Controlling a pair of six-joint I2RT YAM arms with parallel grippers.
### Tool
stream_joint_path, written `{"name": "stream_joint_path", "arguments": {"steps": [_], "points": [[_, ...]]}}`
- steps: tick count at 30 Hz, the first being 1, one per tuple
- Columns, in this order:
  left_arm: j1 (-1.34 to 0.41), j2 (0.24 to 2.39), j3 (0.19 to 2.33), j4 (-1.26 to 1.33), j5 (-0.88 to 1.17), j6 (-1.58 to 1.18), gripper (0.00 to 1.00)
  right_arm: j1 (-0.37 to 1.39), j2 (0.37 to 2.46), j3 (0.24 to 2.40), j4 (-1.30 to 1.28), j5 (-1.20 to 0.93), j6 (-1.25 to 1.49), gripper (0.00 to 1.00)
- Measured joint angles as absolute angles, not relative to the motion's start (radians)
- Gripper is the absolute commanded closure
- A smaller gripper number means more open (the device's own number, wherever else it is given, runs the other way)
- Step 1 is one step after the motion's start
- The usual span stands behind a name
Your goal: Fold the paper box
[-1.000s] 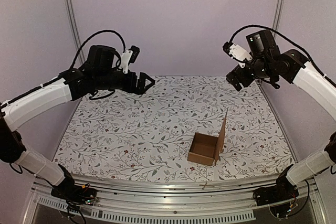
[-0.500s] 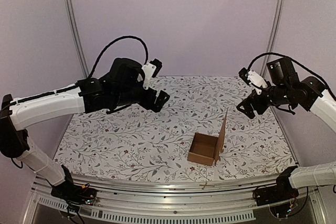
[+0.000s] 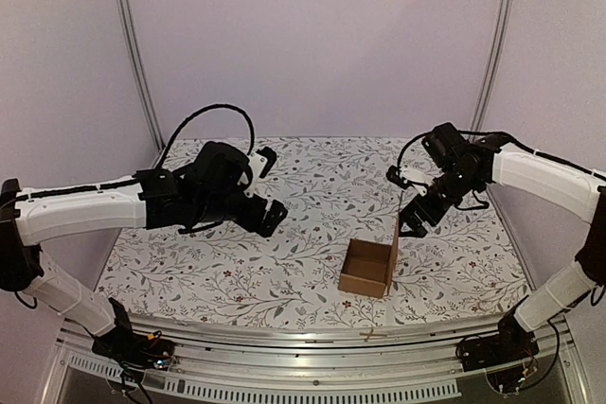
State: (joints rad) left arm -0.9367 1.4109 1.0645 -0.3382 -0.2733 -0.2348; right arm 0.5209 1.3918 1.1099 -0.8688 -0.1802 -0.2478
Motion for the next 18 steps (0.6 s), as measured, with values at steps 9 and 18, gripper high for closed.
{"name": "stream_joint_path", "arguments": {"steps": [9,18], "points": [[-0.947,1.108,0.891,-0.415,-0.496,-0.282,0.01,0.641,1.926,1.839,-0.904,-0.323,-0.259,0.01],[-0.947,0.879,0.785,-0.425,-0.553,-0.23,0.03,0.797,2.122,2.132,-0.989,-0.239,-0.33,0.01]]}}
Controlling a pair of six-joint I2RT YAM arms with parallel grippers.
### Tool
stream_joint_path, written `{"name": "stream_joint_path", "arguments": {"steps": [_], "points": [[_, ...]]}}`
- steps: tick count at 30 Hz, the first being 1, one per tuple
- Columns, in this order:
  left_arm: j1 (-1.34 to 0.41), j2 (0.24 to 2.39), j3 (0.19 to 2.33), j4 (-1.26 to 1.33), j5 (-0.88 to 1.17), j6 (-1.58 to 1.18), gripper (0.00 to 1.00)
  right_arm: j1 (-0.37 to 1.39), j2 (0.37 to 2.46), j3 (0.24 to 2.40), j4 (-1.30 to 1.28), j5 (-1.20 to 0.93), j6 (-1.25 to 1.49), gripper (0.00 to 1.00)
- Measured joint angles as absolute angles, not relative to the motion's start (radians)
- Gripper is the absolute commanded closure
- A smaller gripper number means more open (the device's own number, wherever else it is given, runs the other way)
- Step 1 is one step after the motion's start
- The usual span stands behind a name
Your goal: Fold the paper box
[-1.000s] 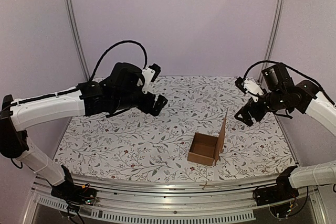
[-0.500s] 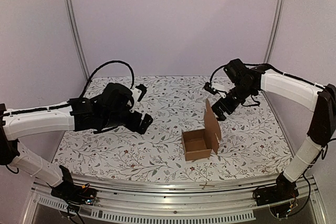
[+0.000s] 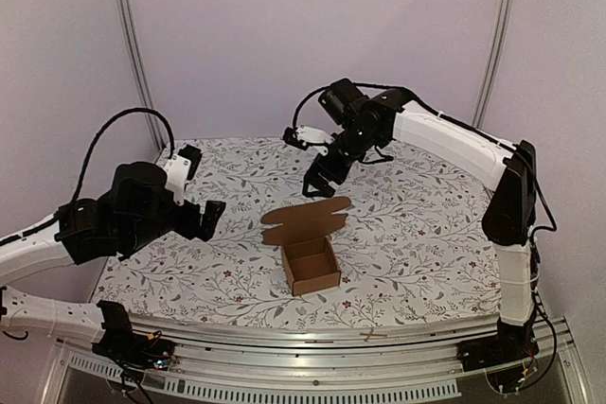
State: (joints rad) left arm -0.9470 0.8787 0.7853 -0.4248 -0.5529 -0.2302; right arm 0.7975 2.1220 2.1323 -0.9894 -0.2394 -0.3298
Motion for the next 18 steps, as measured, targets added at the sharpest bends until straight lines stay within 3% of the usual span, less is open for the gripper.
{"name": "stream_joint_path", "arguments": {"steps": [5,10,18], "points": [[-0.947,0.955,0.788,-0.429,-0.487,-0.172,0.18,0.793,2.054,2.068,-1.005,0.149,-0.41,0.01],[-0.947,1.076,0.801,-0.395,-0.342,-0.125,0.31,0.783,1.988,2.057,-1.003,0.373,-0.477,0.01],[-0.949,1.27,0.912,-0.361,-0.235,-0.13,0.45,0.706,1.766,1.978,-1.003,0.118,-0.476,0.01]]}}
